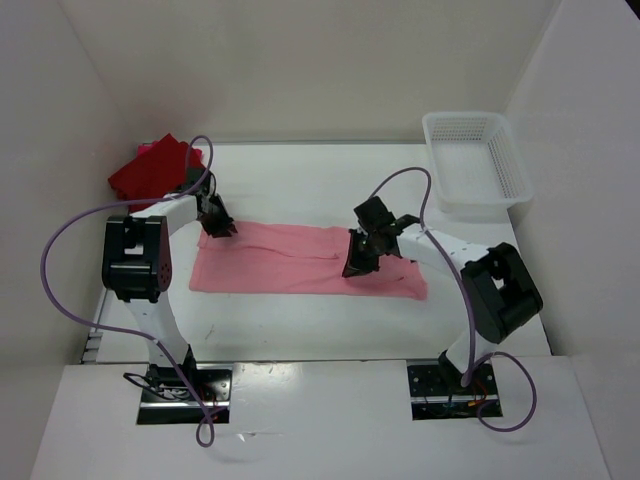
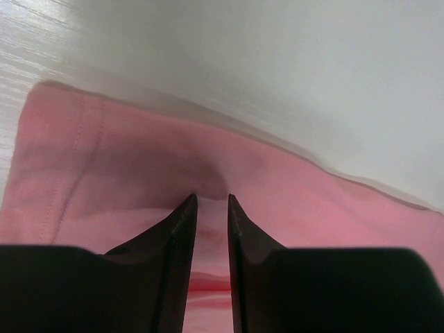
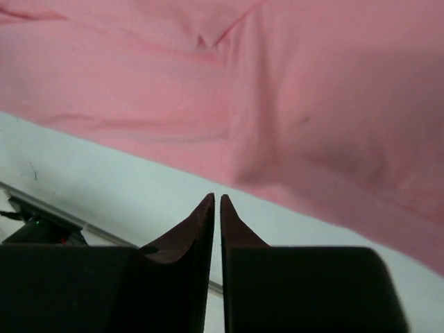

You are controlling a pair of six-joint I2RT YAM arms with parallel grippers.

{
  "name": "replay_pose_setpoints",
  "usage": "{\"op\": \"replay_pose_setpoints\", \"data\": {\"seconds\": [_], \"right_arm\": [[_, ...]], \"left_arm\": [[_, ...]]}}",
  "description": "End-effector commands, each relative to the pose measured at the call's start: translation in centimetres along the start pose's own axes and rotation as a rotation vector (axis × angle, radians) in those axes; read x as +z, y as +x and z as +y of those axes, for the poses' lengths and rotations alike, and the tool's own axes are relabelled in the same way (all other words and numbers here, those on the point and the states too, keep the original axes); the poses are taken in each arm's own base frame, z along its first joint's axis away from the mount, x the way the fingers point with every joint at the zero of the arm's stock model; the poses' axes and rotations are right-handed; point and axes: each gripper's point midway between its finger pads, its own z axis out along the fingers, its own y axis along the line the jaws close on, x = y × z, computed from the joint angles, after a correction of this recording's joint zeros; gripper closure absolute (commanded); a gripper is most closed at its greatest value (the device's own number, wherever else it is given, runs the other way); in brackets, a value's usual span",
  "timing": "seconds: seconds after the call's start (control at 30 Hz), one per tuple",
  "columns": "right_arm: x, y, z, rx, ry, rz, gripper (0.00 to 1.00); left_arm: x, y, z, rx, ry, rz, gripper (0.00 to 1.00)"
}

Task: Fold and stack the t-shirts
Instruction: Fold the other side of the tshirt into a rectangle

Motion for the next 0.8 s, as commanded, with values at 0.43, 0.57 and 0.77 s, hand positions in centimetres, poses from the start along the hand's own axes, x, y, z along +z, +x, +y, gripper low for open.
{"op": "replay_pose_setpoints", "data": {"seconds": [0.43,0.57,0.77], "right_arm": [[-1.8,-3.5,-2.4,0.088,0.087,-0.171,0.90],[-2.2,-3.3,-5.7,0.282,0.122,-0.250,0.99],[-4.9,-3.6,-12.1,0.559,0.145,-0.391,0.98]], "left_arm": [[-3.5,-2.2,-4.7,0.020,0.146,-0.067,0.68],[-3.0,-0.9,-4.5,0.034,0.148,-0.041,0.66],[-0.8,-0.5,-1.4,-0.009,0.069,-0.016,0.65]]}}
